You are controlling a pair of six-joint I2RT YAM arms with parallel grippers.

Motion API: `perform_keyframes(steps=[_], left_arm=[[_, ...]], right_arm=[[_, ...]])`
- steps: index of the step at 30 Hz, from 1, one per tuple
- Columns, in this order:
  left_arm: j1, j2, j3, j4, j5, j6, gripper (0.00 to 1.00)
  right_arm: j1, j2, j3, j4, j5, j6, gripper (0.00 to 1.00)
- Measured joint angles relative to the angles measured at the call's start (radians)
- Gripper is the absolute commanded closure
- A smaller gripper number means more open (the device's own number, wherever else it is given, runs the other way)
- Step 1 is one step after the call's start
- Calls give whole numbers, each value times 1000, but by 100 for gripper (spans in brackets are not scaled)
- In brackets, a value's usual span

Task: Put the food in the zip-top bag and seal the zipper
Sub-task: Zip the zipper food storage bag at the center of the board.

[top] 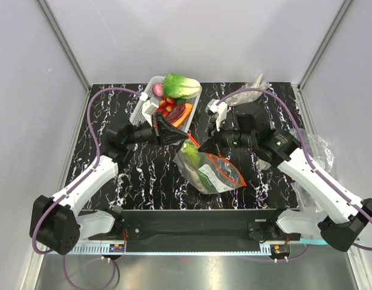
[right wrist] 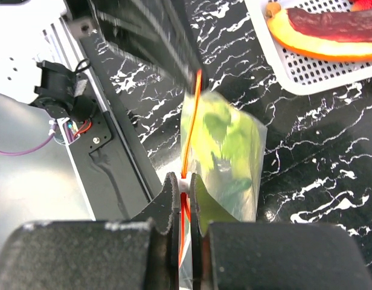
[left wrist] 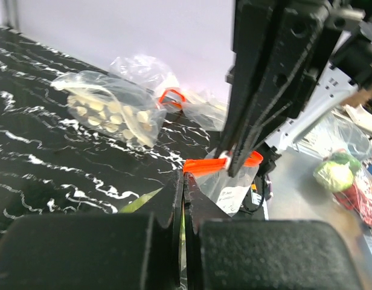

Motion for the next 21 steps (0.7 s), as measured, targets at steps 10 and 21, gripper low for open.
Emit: perform_keyframes(steps=[10, 21], left_arm=[[99, -11, -6, -61, -50, -19, 100], [238, -15, -6, -228, -182, 12, 100]], right_arm=[[1, -39, -65, -24, 42, 31, 99], [2, -126, -145, -151, 108, 94, 99]])
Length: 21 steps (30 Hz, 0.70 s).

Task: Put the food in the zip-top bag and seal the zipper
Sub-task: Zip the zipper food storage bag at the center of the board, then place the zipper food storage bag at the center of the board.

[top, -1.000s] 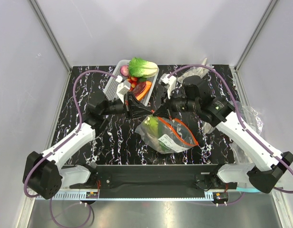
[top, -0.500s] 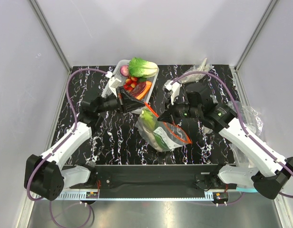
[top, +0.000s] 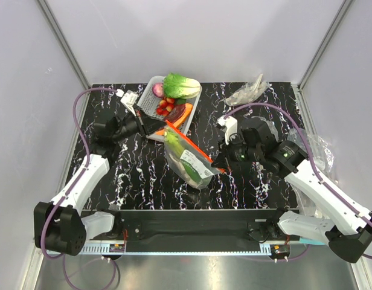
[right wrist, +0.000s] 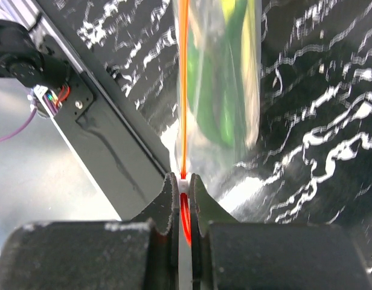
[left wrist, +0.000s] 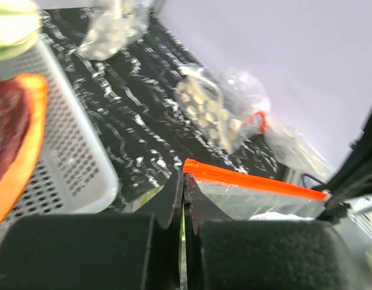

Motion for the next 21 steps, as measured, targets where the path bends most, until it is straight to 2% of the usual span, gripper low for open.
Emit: perform_keyframes(steps=[13, 16, 21], left_arm=[[24, -8, 0, -68, -74, 27, 100], [39, -37, 0, -111, -140, 27, 100], [126, -77, -17, -122, -235, -1, 100]], right_arm=[[0, -9, -5, -79, 93, 58, 100], [1, 61, 74, -92, 151, 74, 100], [-10, 235, 211, -35, 239, 77, 100]])
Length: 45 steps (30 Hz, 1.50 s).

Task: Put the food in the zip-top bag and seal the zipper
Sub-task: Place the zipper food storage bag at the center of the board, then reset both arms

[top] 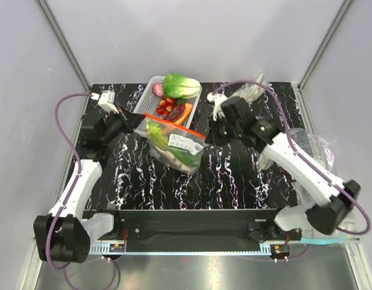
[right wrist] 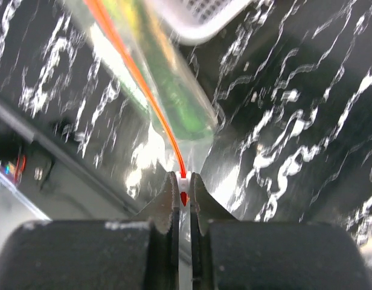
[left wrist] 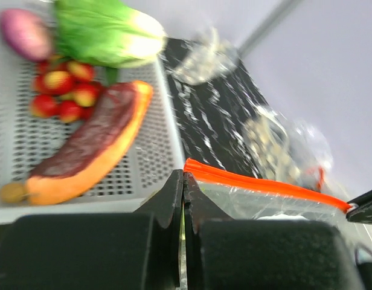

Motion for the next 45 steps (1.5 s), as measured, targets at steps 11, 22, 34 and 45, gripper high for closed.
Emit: perform_keyframes(steps=[11, 22, 34, 45], left_arm=[[63, -89, -80, -68, -241, -43, 1], [63, -397, -43, -274, -298, -48, 1], [63, -628, -14, -621, -192, 129, 1], [63, -935, -173, -614, -171, 156, 1]], right_arm=[[-145, 391, 300, 79, 150, 42, 7], [-142, -38, -11, 241, 182, 47, 6], [-142, -664, -529, 393, 210, 86, 2], [-142, -764, -653, 411, 265, 156, 4]])
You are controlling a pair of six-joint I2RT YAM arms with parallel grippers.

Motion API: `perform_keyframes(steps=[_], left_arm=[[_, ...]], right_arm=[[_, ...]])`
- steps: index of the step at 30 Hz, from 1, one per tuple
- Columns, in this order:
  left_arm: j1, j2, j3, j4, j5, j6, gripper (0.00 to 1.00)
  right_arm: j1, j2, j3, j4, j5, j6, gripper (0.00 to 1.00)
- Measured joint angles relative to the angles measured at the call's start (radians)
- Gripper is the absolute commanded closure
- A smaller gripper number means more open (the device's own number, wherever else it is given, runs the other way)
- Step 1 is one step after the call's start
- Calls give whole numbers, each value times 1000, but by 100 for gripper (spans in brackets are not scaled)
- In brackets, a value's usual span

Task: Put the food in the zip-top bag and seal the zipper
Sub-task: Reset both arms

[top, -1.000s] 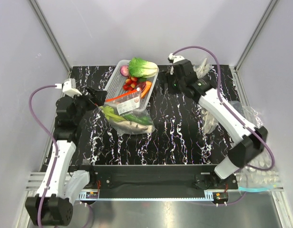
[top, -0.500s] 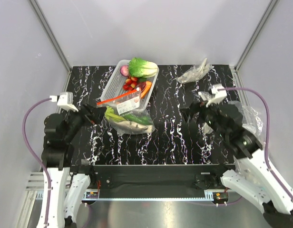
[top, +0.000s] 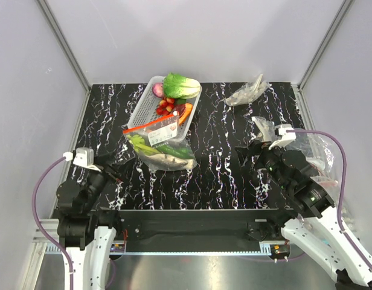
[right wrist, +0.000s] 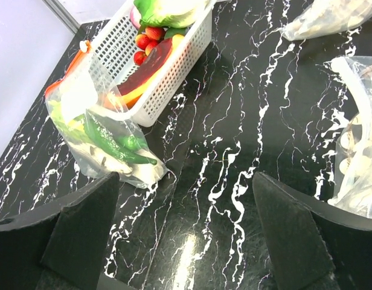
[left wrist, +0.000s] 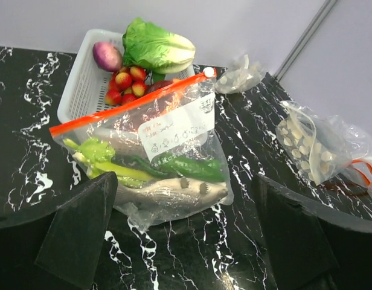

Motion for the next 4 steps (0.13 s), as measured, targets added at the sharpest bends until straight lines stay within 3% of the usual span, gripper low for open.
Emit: perform_keyframes(steps=[4], left_arm=[[0, -1, -3, 8, 16, 0, 1]], right_arm=[[0, 10, 0, 0, -1, 15, 3]])
